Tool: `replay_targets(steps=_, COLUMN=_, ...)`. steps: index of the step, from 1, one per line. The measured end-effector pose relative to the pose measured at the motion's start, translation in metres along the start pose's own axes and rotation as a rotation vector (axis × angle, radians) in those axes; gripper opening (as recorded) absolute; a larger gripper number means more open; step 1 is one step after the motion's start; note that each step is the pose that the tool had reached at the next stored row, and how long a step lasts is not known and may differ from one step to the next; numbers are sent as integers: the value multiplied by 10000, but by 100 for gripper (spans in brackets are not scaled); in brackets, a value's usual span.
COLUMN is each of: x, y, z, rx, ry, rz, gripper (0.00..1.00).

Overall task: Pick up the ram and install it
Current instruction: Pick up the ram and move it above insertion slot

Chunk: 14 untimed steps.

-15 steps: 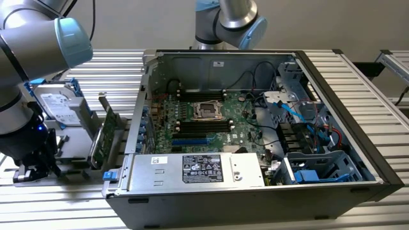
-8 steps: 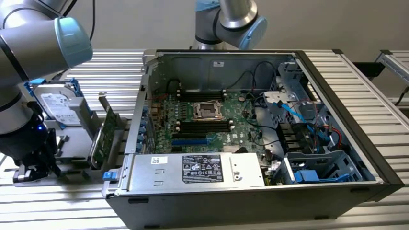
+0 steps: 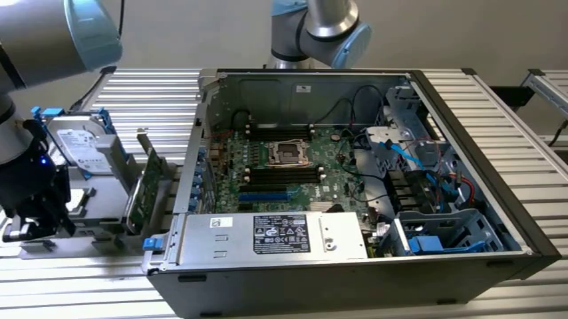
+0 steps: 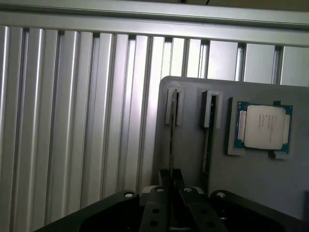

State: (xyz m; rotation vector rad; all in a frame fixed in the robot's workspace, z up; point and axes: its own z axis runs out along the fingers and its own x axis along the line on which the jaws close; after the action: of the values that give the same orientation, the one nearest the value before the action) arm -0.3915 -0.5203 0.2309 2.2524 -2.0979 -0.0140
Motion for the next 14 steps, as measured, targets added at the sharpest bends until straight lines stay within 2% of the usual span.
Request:
replay_targets(steps=9, x=21, y=-56, z=-415, rx=-78, ry=-5, rz=-3, gripper=14)
replay_targets(steps=12, x=30, y=-109, z=-552, rx=-121, ry=-9, rz=-6, gripper=14)
replay_targets(steps=14, x=38, y=-174, z=-644, rx=-173, ry=-13, rz=-9, gripper=14)
